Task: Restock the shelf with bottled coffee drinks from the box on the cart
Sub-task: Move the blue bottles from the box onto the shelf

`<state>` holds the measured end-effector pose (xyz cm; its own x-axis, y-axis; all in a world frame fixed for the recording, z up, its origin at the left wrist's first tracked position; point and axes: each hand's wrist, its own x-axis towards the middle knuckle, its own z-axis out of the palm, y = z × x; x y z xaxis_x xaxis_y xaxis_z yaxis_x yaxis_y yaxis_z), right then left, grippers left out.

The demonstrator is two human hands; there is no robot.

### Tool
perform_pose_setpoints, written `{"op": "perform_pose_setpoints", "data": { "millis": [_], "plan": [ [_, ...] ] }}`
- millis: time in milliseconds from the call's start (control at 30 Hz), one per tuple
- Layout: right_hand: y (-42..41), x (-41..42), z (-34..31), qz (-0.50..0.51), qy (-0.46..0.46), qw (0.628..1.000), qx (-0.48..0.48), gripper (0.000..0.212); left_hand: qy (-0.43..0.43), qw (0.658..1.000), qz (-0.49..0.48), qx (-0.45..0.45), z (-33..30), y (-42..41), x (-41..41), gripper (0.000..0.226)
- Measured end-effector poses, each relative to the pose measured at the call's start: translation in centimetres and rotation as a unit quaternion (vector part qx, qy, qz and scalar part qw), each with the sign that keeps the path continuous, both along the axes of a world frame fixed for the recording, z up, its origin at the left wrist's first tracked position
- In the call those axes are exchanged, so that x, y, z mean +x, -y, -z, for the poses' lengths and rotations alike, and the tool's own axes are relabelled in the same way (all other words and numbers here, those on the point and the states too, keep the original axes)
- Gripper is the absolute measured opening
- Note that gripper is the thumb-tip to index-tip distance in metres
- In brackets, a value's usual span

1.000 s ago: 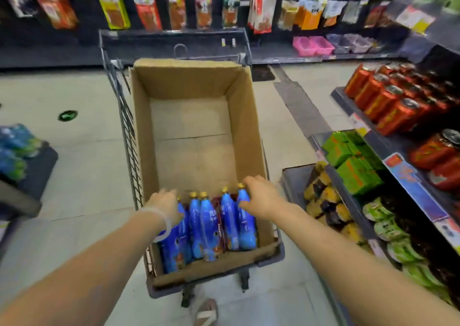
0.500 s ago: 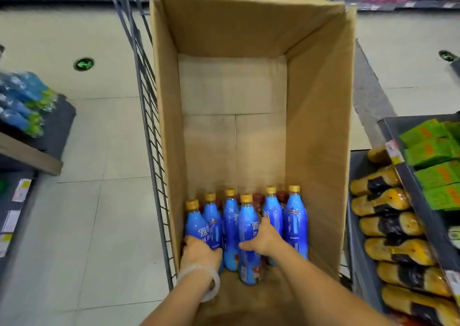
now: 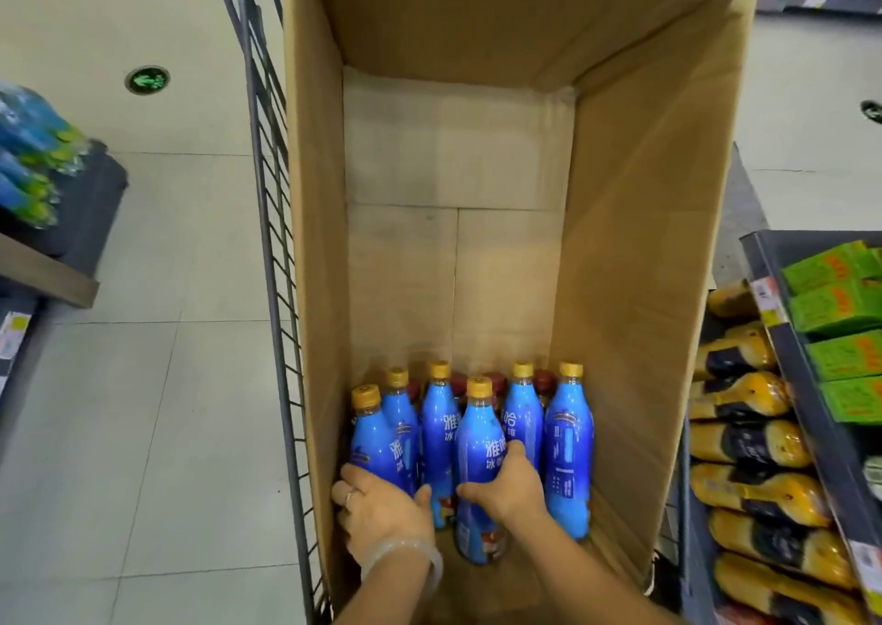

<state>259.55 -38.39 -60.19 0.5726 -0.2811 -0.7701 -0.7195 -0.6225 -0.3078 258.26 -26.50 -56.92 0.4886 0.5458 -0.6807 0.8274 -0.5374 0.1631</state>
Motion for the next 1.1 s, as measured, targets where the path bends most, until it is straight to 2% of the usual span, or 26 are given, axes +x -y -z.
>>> {"op": "perform_pose_setpoints", "data": {
  "millis": [133,267,367,467,633,733,833,900,1000,1100],
  "plan": [
    [1.0,-0.1,-0.5,-0.002,0.007,1.000,0.003,0.066,0.021,0.999,-0.040,-0.015,0.2,0.4,0.4,0.102],
    [1.6,-0.2,-1.1,-0.004,0.010,1.000,0.005,0.072,0.045,0.999,0.010,-0.012,0.7,0.4,-0.1,0.080],
    [1.8,-0.2,-2.0,0.004,0.023,1.000,0.011,0.071,0.024,0.996,0.077,-0.041,1.0,0.8,0.2,0.075],
    [2.2,-0.2,-3.3,0.018,0.047,0.999,0.019,0.070,0.024,0.994,0.082,-0.072,1.0,0.9,0.8,0.069],
    [3.8,-0.7,-6.1,0.066,0.101,0.992,0.032,0.061,0.113,0.983,0.071,-0.129,-1.3,0.1,1.5,0.069],
    [4.9,-0.6,-8.5,0.093,0.146,0.984,0.039,0.063,0.200,0.955,0.048,-0.216,-3.3,-0.1,3.1,0.075],
    [6.4,-0.3,-11.9,0.125,0.215,0.968,0.046,0.056,0.262,0.918,0.039,-0.295,-6.8,1.1,5.1,0.076],
    [7.7,-0.1,-15.0,0.146,0.264,0.952,0.050,0.055,0.304,0.885,0.041,-0.351,-9.8,2.6,6.4,0.069],
    [10.5,-0.3,-20.2,0.168,0.326,0.929,0.049,0.060,0.348,0.839,0.061,-0.414,-14.5,6.0,7.7,0.075],
    [14.3,-1.5,-25.6,0.200,0.399,0.894,0.043,0.056,0.368,0.790,0.072,-0.485,-19.7,10.2,7.7,0.077]
  ]
}}
